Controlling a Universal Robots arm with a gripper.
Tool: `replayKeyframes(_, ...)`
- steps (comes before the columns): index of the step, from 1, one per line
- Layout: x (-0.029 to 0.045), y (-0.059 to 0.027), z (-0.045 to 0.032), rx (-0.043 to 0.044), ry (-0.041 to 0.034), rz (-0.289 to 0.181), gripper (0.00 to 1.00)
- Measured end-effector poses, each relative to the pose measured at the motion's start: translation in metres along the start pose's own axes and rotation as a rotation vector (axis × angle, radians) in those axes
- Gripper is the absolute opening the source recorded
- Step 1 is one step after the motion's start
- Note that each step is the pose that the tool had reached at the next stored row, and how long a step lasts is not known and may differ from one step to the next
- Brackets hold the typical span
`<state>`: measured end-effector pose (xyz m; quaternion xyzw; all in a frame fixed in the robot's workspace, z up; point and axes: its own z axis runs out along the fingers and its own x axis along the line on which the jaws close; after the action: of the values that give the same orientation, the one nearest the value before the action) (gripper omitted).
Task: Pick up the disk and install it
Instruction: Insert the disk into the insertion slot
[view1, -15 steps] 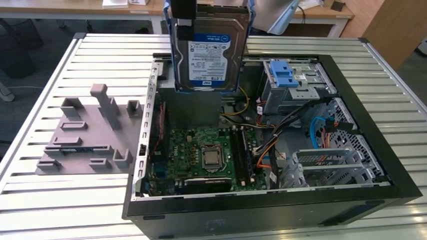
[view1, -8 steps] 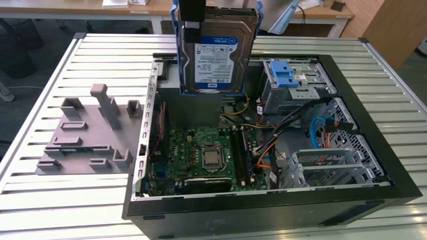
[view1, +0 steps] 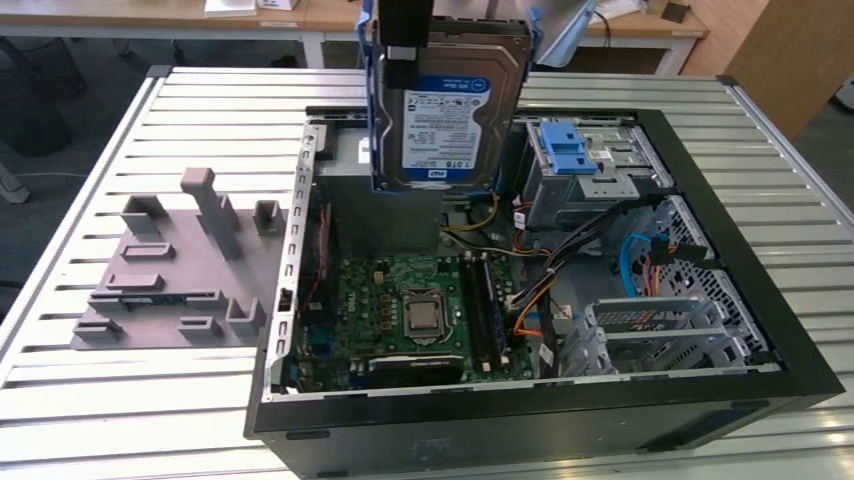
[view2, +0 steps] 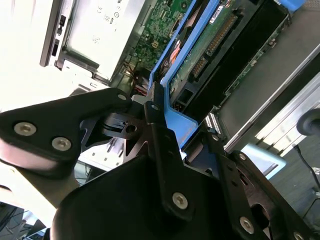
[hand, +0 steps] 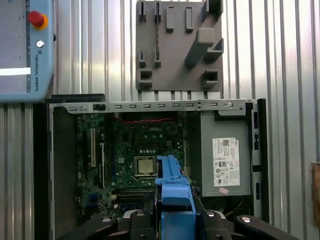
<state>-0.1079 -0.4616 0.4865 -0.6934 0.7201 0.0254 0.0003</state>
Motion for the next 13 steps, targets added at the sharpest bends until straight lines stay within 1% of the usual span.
replayKeyframes(9,0.0033,-0.0101,-0.0005,0.0,0.0,0.0,0.37)
replayKeyframes(13,0.0062,-0.0139,-0.0007,0.0,-0.0001,0.0,0.37)
